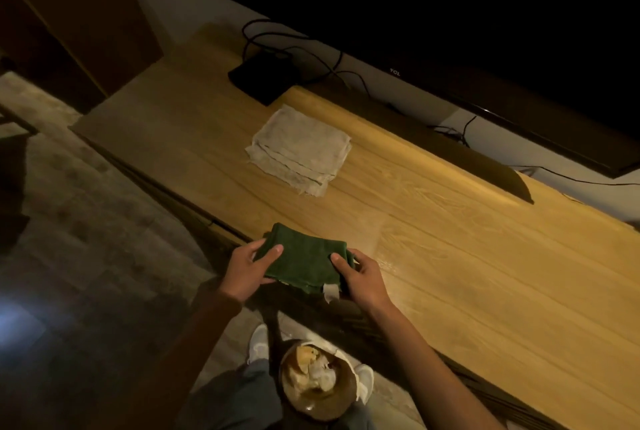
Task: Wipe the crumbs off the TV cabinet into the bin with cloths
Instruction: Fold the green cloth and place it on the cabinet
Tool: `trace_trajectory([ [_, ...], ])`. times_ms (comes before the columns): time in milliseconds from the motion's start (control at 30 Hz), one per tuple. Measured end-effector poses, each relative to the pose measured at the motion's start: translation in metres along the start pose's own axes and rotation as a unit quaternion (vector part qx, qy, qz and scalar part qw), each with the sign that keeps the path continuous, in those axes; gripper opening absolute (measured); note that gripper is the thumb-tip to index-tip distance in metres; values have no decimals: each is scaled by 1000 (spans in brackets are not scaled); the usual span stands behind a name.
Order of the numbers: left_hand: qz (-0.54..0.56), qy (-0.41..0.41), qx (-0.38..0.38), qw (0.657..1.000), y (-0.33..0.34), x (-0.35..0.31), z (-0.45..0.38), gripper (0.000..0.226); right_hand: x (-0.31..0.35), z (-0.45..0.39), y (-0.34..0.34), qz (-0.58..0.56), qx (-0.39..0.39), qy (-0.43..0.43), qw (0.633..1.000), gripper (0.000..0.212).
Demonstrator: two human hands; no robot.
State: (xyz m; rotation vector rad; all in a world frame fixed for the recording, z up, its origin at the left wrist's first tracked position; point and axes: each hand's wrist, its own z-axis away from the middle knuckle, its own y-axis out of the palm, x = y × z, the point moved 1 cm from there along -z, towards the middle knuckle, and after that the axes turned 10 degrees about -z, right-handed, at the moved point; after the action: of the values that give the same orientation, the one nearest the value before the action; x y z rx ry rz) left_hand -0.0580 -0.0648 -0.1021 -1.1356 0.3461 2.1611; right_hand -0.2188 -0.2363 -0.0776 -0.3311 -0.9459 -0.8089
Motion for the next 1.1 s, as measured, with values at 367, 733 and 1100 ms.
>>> trace_trajectory([
  [367,-112,-42,7,993,-76,-49,-97,48,3,-65,81,17,-89,-2,996,7],
  [733,-296,36,-56,953,-89,-53,-114,29,2,-87,100,63,-117,13,991,6],
  [1100,-431,40,-72,899,-93,-71,-137,51,7,-97,88,208,-141,6,968,18],
])
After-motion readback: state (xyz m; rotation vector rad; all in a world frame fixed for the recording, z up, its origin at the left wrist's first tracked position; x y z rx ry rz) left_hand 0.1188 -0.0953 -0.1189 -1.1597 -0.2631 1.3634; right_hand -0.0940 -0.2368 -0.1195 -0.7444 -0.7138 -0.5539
